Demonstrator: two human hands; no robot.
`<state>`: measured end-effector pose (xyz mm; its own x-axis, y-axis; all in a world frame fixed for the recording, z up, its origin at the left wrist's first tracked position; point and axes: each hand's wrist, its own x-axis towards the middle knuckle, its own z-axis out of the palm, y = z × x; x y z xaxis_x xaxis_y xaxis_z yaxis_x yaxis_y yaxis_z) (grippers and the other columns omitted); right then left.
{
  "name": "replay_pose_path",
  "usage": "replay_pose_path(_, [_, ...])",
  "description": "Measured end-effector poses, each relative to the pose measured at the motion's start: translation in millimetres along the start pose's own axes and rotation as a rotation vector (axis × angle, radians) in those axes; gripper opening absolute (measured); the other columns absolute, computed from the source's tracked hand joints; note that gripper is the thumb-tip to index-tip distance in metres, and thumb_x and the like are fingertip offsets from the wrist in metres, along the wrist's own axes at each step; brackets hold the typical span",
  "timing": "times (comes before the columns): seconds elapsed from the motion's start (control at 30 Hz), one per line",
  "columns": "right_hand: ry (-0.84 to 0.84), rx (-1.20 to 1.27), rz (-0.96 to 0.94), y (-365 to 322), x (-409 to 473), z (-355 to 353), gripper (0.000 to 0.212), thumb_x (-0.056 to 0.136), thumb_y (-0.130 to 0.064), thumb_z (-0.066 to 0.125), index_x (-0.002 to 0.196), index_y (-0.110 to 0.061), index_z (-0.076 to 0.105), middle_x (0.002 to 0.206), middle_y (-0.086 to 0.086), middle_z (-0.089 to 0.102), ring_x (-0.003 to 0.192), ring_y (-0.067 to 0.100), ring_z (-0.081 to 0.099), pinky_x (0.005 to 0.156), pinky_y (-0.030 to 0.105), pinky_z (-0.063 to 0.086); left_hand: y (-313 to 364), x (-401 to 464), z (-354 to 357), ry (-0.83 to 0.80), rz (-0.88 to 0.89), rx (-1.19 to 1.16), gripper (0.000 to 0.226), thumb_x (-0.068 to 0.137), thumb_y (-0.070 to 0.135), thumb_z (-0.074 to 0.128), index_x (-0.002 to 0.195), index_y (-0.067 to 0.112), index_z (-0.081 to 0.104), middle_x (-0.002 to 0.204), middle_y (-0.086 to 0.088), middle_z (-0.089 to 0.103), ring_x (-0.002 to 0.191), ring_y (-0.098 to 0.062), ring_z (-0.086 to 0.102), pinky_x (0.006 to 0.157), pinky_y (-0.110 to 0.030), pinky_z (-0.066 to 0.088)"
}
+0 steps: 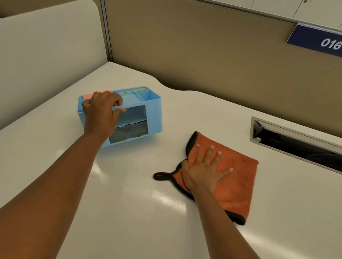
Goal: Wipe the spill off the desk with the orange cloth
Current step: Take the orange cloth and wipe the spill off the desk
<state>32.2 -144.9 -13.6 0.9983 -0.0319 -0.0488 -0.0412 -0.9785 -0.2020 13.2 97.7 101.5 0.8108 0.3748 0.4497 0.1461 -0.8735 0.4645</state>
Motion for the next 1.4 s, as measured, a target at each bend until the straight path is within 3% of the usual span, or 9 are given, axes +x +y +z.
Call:
replay_pose_path(0.33, [-0.097,-0.031,-0.593,-121,-46,25,0.063,0.088,-0.05,0.027,0.145,-0.029,0.011,0.158,0.006,0.002,0.144,0.031,-0.01,0.098,0.072,-0.02,0,-11,6,0.009,-0.013,0.017,0.009,0.083,0.012,0.062,0.09,0.006,0.059,0.097,-0.017,0.064,0.099,-0.037,0.051,0.084,-0.047,0.034])
replay_pose_path(0.5, [-0.154,-0.068,-0.941,-112,-69,21,0.063,0.089,-0.048,0.035,0.145,-0.029,0.015,0.158,0.002,0.003,0.145,0.024,-0.006,0.105,0.07,-0.016,1,-21,8,0.009,0.005,0.044,0.008,0.084,0.011,0.06,0.091,0.007,0.059,0.097,-0.017,0.063,0.101,-0.037,0.05,0.084,-0.048,0.034])
replay_pose_path(0.6, [-0.16,-0.067,-1.074,-81,-75,18,0.063,0.087,-0.045,0.044,0.144,-0.035,0.018,0.158,-0.002,0.007,0.145,0.019,-0.002,0.101,0.062,-0.026,0,-26,9,0.001,-0.004,0.05,0.011,0.085,0.013,0.06,0.094,0.006,0.059,0.098,-0.018,0.063,0.103,-0.037,0.05,0.086,-0.048,0.034])
replay_pose_path(0.7, [-0.14,-0.064,-1.012,-43,-74,11,0.064,0.083,-0.045,0.043,0.142,-0.04,0.018,0.158,-0.007,0.009,0.145,0.018,-0.002,0.096,0.058,-0.033,1,-29,10,-0.014,-0.014,0.042,0.013,0.086,0.013,0.059,0.097,0.006,0.058,0.101,-0.019,0.062,0.106,-0.036,0.049,0.09,-0.048,0.033])
replay_pose_path(0.87, [-0.093,-0.079,-0.671,29,-54,-9,0.072,0.074,-0.046,0.035,0.14,-0.047,0.007,0.157,-0.012,0.007,0.146,0.018,-0.002,0.104,0.063,-0.021,1,-34,12,-0.027,-0.035,0.033,0.019,0.085,0.015,0.061,0.102,0.006,0.059,0.11,-0.021,0.06,0.111,-0.036,0.048,0.092,-0.046,0.037])
replay_pose_path(1.0, [-0.012,-0.057,-0.303,87,-49,-17,0.068,0.085,-0.043,0.039,0.141,-0.042,0.001,0.157,-0.012,0.004,0.145,0.016,-0.004,0.109,0.065,-0.013,0,-39,14,-0.041,-0.027,0.025,0.019,0.083,0.014,0.063,0.099,0.005,0.059,0.108,-0.022,0.059,0.109,-0.036,0.047,0.091,-0.045,0.037])
replay_pose_path(1.13, [0.079,0.037,-0.051,91,-59,-15,0.067,0.091,-0.04,0.037,0.137,-0.04,-0.011,0.158,-0.004,0.006,0.145,0.022,-0.002,0.109,0.062,-0.012,0,-44,16,-0.044,-0.01,0.016,0.019,0.083,0.014,0.063,0.098,0.003,0.059,0.107,-0.023,0.059,0.108,-0.036,0.049,0.089,-0.044,0.041])
replay_pose_path(1.27, [0.053,0.01,-0.027,56,-69,-7,0.061,0.091,-0.046,0.03,0.145,-0.034,0.003,0.159,-0.001,0.001,0.145,0.026,-0.007,0.108,0.066,-0.009,0,-53,19,-0.048,-0.013,0.016,0.018,0.084,0.013,0.061,0.099,0.002,0.059,0.107,-0.023,0.058,0.106,-0.036,0.049,0.087,-0.044,0.04])
replay_pose_path(1.4, [0.007,0.007,-0.184,4,-89,4,0.063,0.088,-0.046,0.032,0.144,-0.037,0.006,0.159,-0.001,0.0,0.145,0.027,-0.008,0.105,0.067,-0.014,0,-57,18,-0.052,-0.006,0.016,0.019,0.086,0.012,0.059,0.102,0.002,0.058,0.11,-0.024,0.057,0.108,-0.038,0.046,0.089,-0.044,0.037])
